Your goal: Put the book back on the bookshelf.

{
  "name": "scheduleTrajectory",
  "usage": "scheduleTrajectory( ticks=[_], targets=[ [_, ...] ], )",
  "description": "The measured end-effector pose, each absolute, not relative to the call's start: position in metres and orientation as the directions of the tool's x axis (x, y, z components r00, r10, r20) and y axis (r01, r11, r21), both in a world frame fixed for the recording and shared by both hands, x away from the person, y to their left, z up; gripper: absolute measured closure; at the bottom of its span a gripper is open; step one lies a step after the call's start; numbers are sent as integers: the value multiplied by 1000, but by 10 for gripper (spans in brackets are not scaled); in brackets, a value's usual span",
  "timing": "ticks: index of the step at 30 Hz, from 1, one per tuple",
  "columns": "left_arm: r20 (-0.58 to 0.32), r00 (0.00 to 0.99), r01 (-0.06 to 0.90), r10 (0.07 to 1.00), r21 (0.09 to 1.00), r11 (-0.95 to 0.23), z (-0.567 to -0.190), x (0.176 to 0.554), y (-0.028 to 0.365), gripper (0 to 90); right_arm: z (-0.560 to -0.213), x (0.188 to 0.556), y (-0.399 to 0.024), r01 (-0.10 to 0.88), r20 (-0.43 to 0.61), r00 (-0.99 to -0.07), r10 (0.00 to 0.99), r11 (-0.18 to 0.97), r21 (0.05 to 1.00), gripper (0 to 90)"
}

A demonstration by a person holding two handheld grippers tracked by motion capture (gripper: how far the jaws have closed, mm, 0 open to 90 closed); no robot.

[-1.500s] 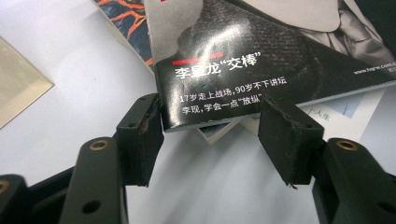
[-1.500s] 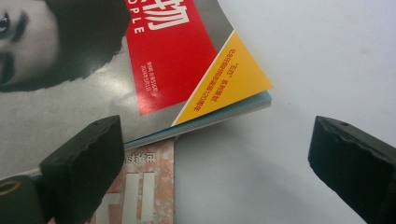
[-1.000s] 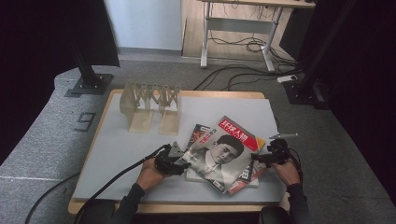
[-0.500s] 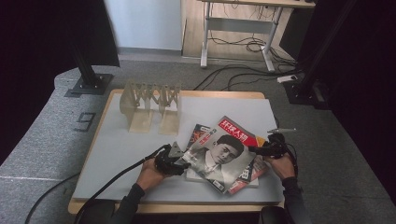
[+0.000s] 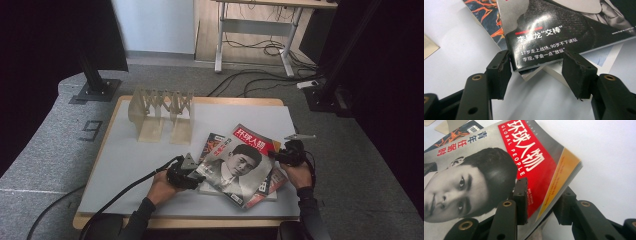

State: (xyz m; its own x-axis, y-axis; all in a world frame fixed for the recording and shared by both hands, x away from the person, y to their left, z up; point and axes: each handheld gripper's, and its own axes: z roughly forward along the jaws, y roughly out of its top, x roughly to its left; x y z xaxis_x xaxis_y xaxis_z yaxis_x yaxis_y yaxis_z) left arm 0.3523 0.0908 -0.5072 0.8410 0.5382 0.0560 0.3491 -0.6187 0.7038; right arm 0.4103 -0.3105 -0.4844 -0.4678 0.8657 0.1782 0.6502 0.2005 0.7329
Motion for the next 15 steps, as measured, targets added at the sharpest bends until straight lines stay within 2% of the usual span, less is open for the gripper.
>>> scheduleTrajectory(
  ticks=[10, 15],
  targets=[
    [53, 843, 348, 535, 704, -619, -508, 350, 89, 397, -488, 410, -303, 658, 192, -463, 865, 191, 728, 630],
    [56, 842, 349, 537, 704, -619, -507, 349, 89, 395, -487, 410, -296, 654, 181, -478, 859, 211, 727, 668]
  ],
)
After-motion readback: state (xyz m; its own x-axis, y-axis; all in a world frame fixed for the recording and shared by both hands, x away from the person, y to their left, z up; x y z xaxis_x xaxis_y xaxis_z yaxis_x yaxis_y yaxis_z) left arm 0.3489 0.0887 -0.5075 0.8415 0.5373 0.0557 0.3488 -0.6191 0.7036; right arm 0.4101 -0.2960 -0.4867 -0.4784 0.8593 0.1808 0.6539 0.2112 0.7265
